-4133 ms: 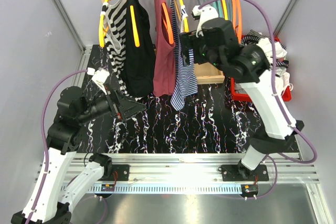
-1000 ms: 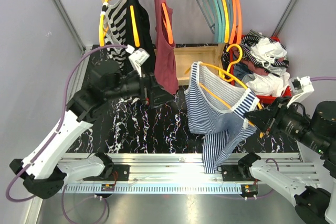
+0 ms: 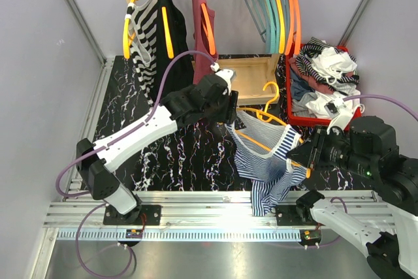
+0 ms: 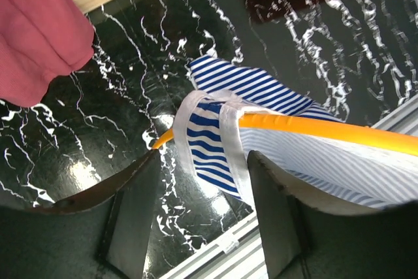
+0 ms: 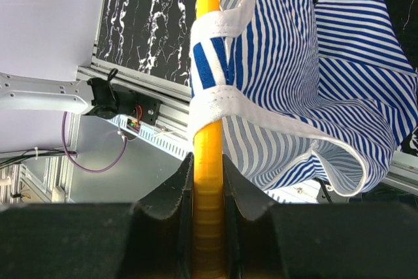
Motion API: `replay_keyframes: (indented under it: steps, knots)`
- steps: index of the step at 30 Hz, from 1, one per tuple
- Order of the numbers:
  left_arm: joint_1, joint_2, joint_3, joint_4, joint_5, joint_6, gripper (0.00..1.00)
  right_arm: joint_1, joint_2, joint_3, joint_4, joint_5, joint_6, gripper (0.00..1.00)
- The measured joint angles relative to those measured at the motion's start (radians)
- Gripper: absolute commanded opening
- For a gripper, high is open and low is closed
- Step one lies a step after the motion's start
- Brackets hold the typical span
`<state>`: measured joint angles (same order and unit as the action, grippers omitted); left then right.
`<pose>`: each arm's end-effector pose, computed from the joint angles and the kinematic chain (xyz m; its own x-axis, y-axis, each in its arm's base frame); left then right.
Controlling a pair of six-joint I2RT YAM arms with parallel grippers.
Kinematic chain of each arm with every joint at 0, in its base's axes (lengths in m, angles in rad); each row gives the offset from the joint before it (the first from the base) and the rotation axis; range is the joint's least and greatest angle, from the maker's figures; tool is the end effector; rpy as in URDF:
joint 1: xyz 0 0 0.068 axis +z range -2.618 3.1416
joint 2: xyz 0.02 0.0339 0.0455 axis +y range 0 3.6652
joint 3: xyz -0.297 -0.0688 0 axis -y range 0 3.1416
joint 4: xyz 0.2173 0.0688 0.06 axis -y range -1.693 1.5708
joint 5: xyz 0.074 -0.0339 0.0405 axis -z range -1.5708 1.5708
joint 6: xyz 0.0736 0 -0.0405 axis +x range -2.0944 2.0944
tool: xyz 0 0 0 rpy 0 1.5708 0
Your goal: Remove the tank top from the hanger
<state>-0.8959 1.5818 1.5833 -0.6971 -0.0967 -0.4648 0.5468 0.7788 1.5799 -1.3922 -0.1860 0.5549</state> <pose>0.2264 -0.2716 0.3764 -0.6855 0.1426 -0.7140 0.4738 0.8319 -0.2888 0.0256 0.0315 0.4384 -0.7429 0.1539 -0.6514 -0.2950 0.7983 0.5251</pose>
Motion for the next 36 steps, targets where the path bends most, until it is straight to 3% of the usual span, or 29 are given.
replay_keyframes:
  steps: [11,17,19,20,24,31,36]
  knots:
    - [-0.037,0.029,0.010,-0.020,-0.017,-0.007,0.43,0.000,0.001,-0.022,0.000,0.000,0.000,0.00]
    - [-0.039,0.051,0.010,-0.020,-0.026,-0.010,0.42,0.000,-0.014,-0.032,0.000,0.000,0.000,0.00]
    - [-0.039,0.056,0.010,-0.020,-0.032,-0.013,0.34,0.000,-0.024,-0.032,0.000,0.000,0.000,0.00]
    - [-0.039,0.058,0.010,-0.021,-0.036,-0.016,0.23,0.000,-0.030,-0.032,0.000,0.000,0.000,0.00]
    - [-0.047,0.063,0.010,-0.014,-0.043,-0.034,0.00,0.000,-0.039,-0.033,-0.001,0.002,0.005,0.00]
    - [-0.048,0.063,0.014,-0.002,-0.068,-0.053,0.00,0.000,-0.048,-0.034,-0.001,0.020,0.023,0.00]
    - [0.001,0.038,-0.027,0.063,-0.001,-0.063,0.00,0.000,-0.054,-0.033,0.008,0.045,0.027,0.00]
